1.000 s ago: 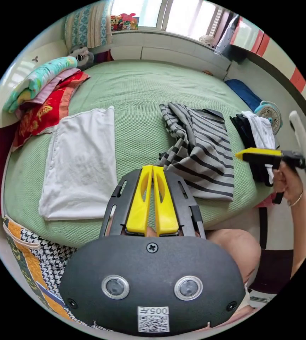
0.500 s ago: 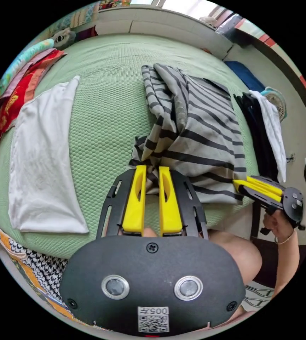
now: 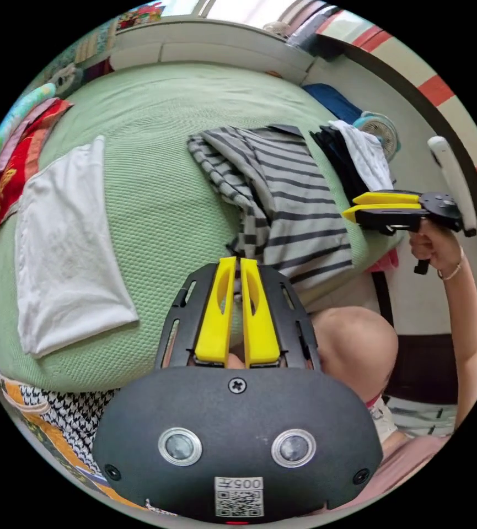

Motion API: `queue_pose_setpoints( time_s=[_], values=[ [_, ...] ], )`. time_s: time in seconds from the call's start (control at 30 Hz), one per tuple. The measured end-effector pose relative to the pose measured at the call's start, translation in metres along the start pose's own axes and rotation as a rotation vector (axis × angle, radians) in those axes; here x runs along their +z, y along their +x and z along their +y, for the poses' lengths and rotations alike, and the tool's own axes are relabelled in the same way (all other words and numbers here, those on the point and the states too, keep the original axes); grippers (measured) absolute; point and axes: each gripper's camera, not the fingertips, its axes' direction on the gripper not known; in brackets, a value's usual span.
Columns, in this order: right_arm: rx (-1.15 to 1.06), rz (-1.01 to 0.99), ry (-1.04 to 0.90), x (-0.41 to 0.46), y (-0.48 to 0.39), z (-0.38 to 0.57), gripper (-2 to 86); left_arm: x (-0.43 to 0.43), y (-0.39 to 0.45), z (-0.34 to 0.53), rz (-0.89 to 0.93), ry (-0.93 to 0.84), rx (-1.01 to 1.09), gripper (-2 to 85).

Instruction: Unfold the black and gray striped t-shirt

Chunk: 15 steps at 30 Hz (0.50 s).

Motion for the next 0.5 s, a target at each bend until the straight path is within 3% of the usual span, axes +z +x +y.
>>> queue_pose_setpoints(
  time_s=[0.17, 0.27, 0.43, 0.5],
  values=[
    [-0.032, 0.001, 0.08, 0.004, -0.066, -0.06, 16.5, -0.01, -0.026, -0.01, -0.005, 0.033, -0.073, 1.8],
    [-0.051, 0.107, 0.098, 0.028, -0.101, -0.091, 15.7, -0.013, -0.034, -0.015, -0.042, 0.032, -0.091, 1.2],
    [-0.035, 0.231, -0.094, 0.092, -0.117, -0.12, 14.9, -0.023, -0.042, -0.016, -0.086, 0.047, -0.088, 0.3],
    [-0.042, 0.199, -0.085, 0.099, -0.115, -0.116, 14.3, -0.024, -0.047, -0.016, -0.078, 0.044, -0.091, 0.4]
  ],
)
